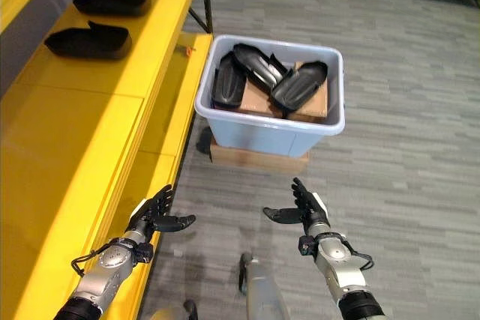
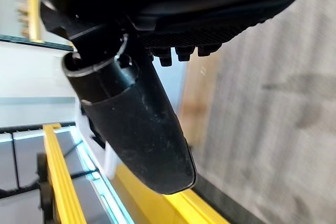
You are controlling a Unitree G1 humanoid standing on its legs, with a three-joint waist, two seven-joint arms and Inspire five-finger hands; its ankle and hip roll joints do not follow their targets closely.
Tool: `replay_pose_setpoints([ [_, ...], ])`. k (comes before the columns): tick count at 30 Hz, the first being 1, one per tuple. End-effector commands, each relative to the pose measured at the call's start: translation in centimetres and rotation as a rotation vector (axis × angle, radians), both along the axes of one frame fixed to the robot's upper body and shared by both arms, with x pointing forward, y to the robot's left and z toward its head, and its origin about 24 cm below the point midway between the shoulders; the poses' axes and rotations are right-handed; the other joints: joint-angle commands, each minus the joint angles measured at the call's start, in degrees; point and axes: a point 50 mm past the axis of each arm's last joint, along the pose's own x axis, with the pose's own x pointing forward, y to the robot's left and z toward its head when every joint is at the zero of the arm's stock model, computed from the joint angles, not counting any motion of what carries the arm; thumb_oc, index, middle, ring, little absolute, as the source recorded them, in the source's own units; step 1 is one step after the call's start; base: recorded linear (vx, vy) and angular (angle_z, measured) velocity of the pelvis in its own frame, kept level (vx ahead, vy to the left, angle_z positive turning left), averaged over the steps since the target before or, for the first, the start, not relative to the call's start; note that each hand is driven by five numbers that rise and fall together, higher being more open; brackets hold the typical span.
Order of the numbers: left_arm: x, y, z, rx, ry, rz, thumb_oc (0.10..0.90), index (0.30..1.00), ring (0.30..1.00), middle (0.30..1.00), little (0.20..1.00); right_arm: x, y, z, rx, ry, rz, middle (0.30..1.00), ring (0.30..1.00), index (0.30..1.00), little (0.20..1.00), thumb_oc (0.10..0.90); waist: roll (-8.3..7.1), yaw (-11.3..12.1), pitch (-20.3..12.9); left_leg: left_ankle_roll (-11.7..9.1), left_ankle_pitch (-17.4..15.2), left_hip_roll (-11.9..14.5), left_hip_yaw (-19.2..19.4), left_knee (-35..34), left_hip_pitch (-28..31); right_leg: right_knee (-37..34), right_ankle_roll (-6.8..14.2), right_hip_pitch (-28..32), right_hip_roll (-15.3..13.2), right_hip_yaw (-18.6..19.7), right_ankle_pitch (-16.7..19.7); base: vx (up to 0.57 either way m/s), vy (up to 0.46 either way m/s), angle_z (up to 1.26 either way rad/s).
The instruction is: Move parts from the plastic box to the shelf.
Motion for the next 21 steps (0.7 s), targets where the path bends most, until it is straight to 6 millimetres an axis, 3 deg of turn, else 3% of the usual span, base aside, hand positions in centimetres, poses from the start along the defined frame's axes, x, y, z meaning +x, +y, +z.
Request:
replay_pose_setpoints([
  [1,1.2,-1.3,1.9,-0.043,-0.129,-0.07,0.9,1.0,1.0,1.0,1.0,-0.8,-1.3,1.5,-0.05,-0.095,-0.063,1.0,1.0,1.0,1.0,0.9,1.15,-5.2,-3.8,-1.5,10.6,9.8,7.1,-2.9,2.1,-7.1,4.9,3.0,-5.6,-2.4,1.6,0.04,-0.087,0.39],
  [2,1.2,-1.4,1.9,-0.047,-0.13,-0.074,0.9,1.0,1.0,1.0,1.0,-0.8,-1.4,1.6,-0.057,-0.094,-0.068,1.0,1.0,1.0,1.0,0.9,1.36,-5.4,-3.8,-1.6,10.9,9.6,7.2,-3.0,2.1,-7.3,4.7,3.3,-5.4,-2.7,1.4,0.09,-0.13,0.92],
  [3,1.3,-2.3,1.8,-0.061,-0.134,-0.079,0.9,1.0,1.0,1.0,1.0,-0.8,-2.3,1.6,-0.082,-0.09,-0.118,1.0,1.0,1.0,1.0,0.9,2.46,-5.6,-3.8,-0.7,8.8,6.2,5.9,-2.6,0.6,-7.4,4.4,3.8,-4.7,-2.3,0.6,0.12,-0.195,1.04],
  [4,1.1,-2.4,1.6,-0.063,-0.137,-0.079,0.9,1.0,1.0,1.0,1.0,-0.9,-3.0,1.7,-0.109,-0.088,-0.161,1.0,1.0,1.0,1.0,0.9,2.84,-5.9,-3.9,-0.3,7.4,5.1,7.2,-3.0,1.1,-7.4,4.2,4.3,-4.5,-2.7,0.3,0.13,-0.223,0.6],
  [6,1.0,-2.4,1.7,-0.066,-0.142,-0.08,0.9,1.0,1.0,1.0,1.0,-1.5,-3.6,1.6,-0.142,-0.08,-0.199,1.0,1.0,1.0,1.0,0.9,3.09,-7.2,-4.7,-0.2,7.4,5.7,9.8,-4.1,2.2,-7.1,3.7,4.5,-4.1,-3.7,-0.4,0.09,-0.171,0.06],
  [7,1.1,-2.6,1.8,-0.08,-0.143,-0.068,0.9,1.0,1.0,1.0,1.0,-2.0,-3.7,1.0,-0.134,-0.054,-0.235,1.0,1.0,1.0,1.0,0.9,3.22,-7.8,-5.4,-0.9,9.4,6.4,10.5,-4.1,2.6,-7.9,3.0,5.5,-3.5,-4.7,-0.7,0.09,-0.155,0.23],
  [12,2.0,-4.0,2.0,-0.089,-0.148,-0.081,0.9,1.0,1.0,1.0,1.0,-1.9,-3.8,0.5,-0.124,-0.022,-0.256,1.0,1.0,1.0,1.0,0.9,3.66,-8.4,-6.3,-1.9,11.3,6.3,11.3,-1.7,2.0,-11.0,1.6,7.1,-2.1,-5.1,-0.4,0.04,-0.118,0.11],
  [13,2.1,-4.3,2.1,-0.083,-0.152,-0.091,0.9,1.0,1.0,1.0,1.0,-1.7,-3.7,0.4,-0.121,-0.007,-0.265,1.0,1.0,1.0,1.0,0.9,4.03,-8.0,-6.3,-0.8,8.8,3.5,9.5,-1.3,1.2,-11.6,1.9,7.3,-1.6,-3.9,-0.1,0.04,-0.067,0.03],
  [15,2.0,-4.3,2.1,-0.078,-0.158,-0.092,0.9,1.0,1.0,1.0,1.0,-1.5,-3.5,0.3,-0.103,-0.007,-0.261,1.0,1.0,1.0,1.0,0.9,4.14,-7.0,-6.1,0.5,6.7,0.5,6.7,-1.2,-0.3,-12.0,2.3,7.5,-0.9,-2.5,0.3,0.07,-0.079,-0.06],
  [18,1.6,-3.4,2.2,-0.068,-0.156,-0.061,0.9,1.0,1.0,1.0,1.0,-1.1,-2.2,0.1,-0.083,-0.008,-0.218,1.0,1.0,1.0,1.0,0.9,3.09,-5.2,-6.3,4.5,1.5,-6.0,3.6,-3.5,-2.2,-13.5,3.2,7.2,0.2,0.0,2.7,0.05,-0.111,-0.4],
  [19,1.5,-3.1,2.3,-0.046,-0.165,-0.049,0.9,1.0,1.0,1.0,1.0,-1.1,-1.3,-0.1,-0.075,0.001,-0.191,1.0,1.0,1.0,1.0,0.9,2.89,-4.2,-6.4,5.7,1.9,-8.0,0.6,-5.2,-3.4,-13.8,3.4,7.4,1.5,1.2,2.9,0.16,-0.109,-0.76],
  [21,1.3,-2.5,2.5,-0.041,-0.167,-0.021,0.9,1.0,1.0,1.0,1.0,-0.9,-0.4,-0.2,-0.068,0.006,-0.156,1.0,1.0,1.0,1.0,0.9,2.77,-3.1,-6.2,6.6,3.4,-9.6,-2.7,-7.0,-4.9,-13.6,3.4,7.5,3.0,2.5,2.6,0.12,-0.084,-0.91],
])
